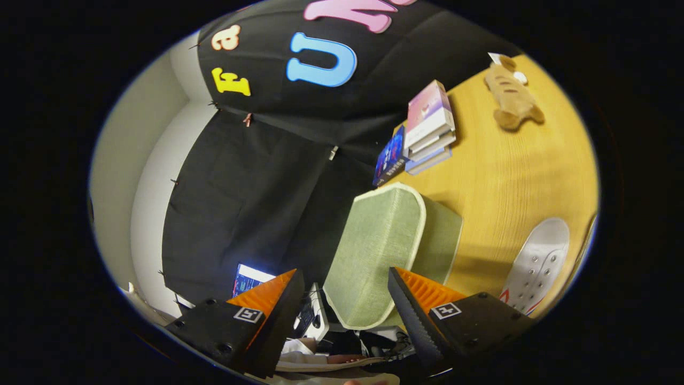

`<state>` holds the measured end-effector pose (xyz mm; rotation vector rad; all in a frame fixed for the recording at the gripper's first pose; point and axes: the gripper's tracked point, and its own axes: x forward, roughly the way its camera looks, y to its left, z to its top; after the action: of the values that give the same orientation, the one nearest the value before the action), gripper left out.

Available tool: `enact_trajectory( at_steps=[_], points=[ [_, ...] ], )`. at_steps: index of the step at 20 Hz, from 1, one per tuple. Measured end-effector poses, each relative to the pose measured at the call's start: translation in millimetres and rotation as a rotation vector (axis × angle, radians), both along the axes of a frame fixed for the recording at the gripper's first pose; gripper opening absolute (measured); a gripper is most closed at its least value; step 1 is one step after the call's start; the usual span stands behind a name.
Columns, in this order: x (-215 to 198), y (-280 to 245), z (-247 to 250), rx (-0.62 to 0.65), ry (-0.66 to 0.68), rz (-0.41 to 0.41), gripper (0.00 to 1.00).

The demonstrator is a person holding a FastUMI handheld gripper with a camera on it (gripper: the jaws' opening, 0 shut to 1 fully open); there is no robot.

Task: Open the storage box then place both shoes into the box .Put the left shoe in first, then the right shoe, with the right side of both shoes facing outward in a uniform manner.

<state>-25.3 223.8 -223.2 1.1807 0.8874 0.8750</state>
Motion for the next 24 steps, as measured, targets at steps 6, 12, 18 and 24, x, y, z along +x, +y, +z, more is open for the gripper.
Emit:
enact_trajectory(
  at_steps=[6, 12, 18, 24],
  points=[
    [-3, 42, -51, 0.056, 0.091, 0.088, 0.98],
    [-5, 60, -67, 0.136, 0.152, 0.109, 0.97],
    [-8, 68, -64, 0.258, 0.237, 0.132, 0.57],
    [-3, 40, -28, 0.211, 0.099, 0.038, 0.05]
  ],
)
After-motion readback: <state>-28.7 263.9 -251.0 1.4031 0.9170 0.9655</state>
